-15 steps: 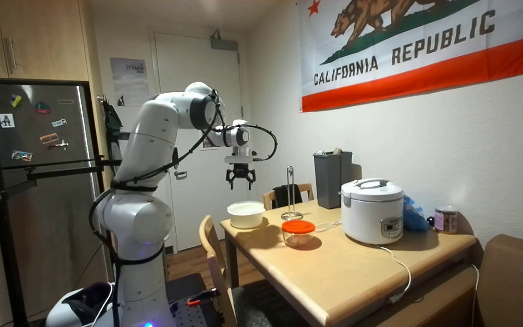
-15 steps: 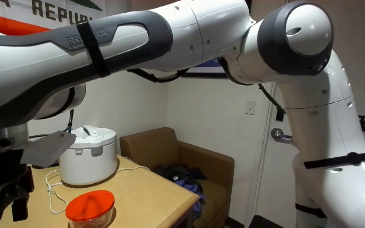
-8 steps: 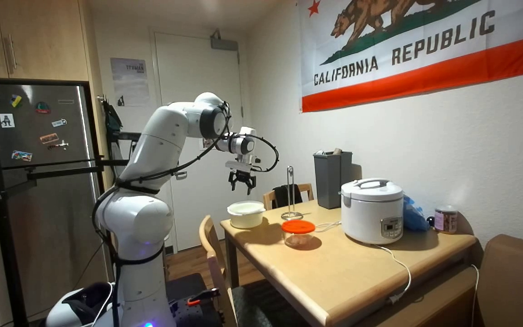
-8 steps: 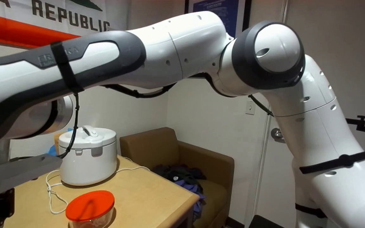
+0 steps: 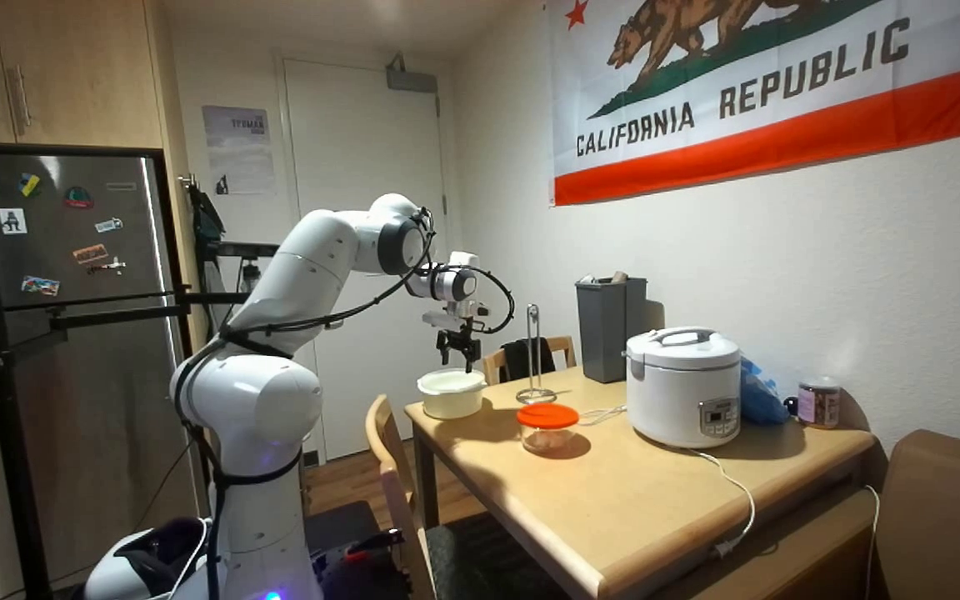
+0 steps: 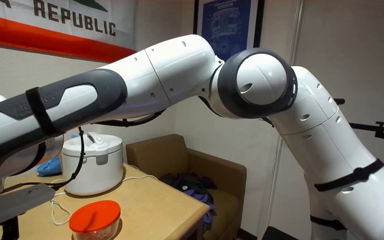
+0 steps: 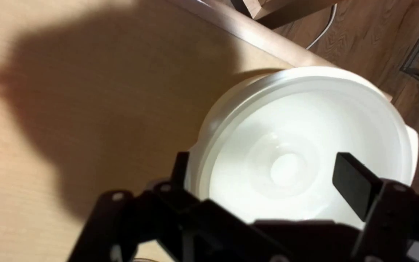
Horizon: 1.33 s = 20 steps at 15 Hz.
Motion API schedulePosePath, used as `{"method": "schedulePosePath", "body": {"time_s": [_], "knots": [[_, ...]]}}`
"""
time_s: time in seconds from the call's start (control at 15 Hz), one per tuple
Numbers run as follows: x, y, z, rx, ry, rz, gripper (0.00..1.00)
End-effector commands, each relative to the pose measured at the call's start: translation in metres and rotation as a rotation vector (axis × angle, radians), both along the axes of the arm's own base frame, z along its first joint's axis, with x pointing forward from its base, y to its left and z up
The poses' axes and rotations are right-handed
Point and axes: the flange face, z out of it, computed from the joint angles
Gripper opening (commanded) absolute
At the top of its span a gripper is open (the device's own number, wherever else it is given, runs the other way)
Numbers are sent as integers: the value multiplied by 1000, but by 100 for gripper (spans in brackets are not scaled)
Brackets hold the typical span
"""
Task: Remove the orange lid from the lunchbox, remove the white napkin from the lunchbox
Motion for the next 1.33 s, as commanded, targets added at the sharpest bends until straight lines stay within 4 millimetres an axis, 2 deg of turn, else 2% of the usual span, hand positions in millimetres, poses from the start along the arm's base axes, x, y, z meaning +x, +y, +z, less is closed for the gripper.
{"method": "schedulePosePath", "body": {"time_s": [0.0,0.47,0.8,0.93,1.07,1.13,1.27], "knots": [[14,-15,12,-38,-46,-114,100],[35,-77,31,-118,-100,-287,100],[22,-114,38,-210,-126,-398,100],[15,-122,35,-266,-125,-429,100],[7,-115,34,-241,-112,-397,100],[23,-113,27,-238,-111,-400,100],[17,-109,27,-238,-106,-390,100]]}}
